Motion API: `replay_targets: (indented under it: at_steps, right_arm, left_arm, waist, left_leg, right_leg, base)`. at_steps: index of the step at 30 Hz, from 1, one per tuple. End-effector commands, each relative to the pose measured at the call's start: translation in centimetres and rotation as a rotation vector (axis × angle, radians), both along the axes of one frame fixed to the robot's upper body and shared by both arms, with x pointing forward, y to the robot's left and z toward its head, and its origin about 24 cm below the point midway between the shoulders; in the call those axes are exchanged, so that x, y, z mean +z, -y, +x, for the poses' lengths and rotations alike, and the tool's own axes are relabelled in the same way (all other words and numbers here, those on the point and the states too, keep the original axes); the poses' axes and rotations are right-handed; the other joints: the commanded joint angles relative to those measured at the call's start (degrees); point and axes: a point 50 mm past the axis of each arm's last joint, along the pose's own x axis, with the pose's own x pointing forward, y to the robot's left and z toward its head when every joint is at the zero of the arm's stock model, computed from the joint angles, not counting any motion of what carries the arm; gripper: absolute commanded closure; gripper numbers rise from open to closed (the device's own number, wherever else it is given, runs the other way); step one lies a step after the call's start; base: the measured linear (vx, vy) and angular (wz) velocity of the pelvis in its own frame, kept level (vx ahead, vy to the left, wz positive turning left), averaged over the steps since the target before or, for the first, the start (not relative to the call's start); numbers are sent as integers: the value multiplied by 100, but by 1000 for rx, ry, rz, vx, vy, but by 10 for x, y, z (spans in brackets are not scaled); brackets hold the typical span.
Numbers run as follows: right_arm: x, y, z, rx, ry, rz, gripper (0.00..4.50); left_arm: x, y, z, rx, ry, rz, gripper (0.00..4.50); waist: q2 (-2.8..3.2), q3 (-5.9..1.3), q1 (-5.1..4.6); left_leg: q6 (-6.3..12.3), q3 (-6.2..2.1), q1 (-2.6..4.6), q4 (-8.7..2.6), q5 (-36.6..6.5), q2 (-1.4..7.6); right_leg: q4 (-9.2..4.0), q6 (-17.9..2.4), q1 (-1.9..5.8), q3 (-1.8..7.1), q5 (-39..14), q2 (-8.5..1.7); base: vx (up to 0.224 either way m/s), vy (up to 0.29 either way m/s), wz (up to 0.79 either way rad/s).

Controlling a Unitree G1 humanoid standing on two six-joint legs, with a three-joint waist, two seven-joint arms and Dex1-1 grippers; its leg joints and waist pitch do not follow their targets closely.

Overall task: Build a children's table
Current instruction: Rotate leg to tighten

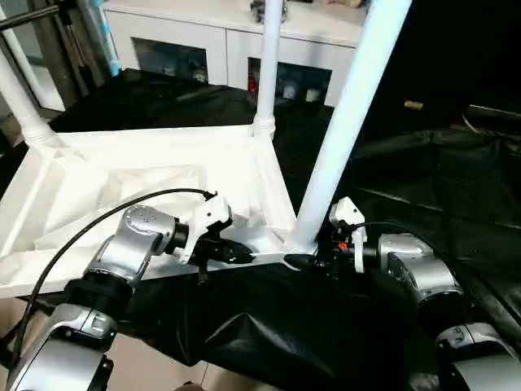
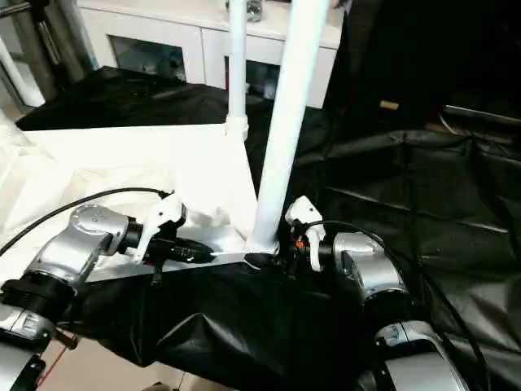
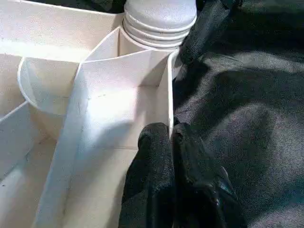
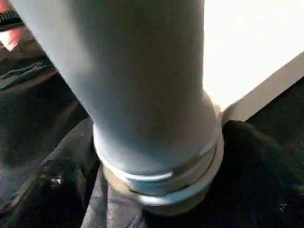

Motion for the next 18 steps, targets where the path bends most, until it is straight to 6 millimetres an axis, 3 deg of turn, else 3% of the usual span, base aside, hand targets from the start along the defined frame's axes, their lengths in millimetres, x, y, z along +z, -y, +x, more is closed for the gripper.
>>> replay_targets:
  at_steps: [1, 8, 10, 14, 18]
  right_arm:
    - [2, -13, -4, 88, -8, 21, 80]
    - [4, -15, -5, 91, 36, 5, 92]
    - [5, -15, -4, 75, -3, 37, 45]
    - [14, -18, -2, 64, -9, 103, 6]
    - [16, -18, -1, 49, 23, 98, 6]
  left_arm:
    - [5, 17, -7, -126, -17, -53, 450]
    - [5, 19, -6, -121, -11, -51, 450]
    - [5, 19, -6, -119, -10, -51, 450]
    - [5, 19, -6, -110, -6, -50, 450]
    - [5, 19, -5, -103, -4, -51, 450]
  waist:
    - [20, -345, 17]
    - [20, -340, 10]
    - [27, -342, 11]
    - [19, -347, 38]
    - [24, -349, 40]
  left_leg:
    - [372, 26, 44, -328, -702, 136]
    - [405, 33, 53, -321, -741, 131]
    - [391, 31, 55, -322, -745, 131]
    - [452, 37, 57, -307, -652, 131]
    - [396, 33, 58, -311, -688, 130]
  right_leg:
    - [-285, -1573, 333, 209, 65, -251]
    - [-302, -1581, 327, 205, -55, -255]
    - [-301, -1579, 329, 206, -69, -252]
    - [-283, -1613, 332, 206, 96, -246]
    - [-286, -1587, 330, 204, 11, -254]
  base:
    - [0, 0, 0]
    - [0, 0, 0]
    - [0, 0, 0]
    - [0, 0, 0]
    - [0, 0, 0]
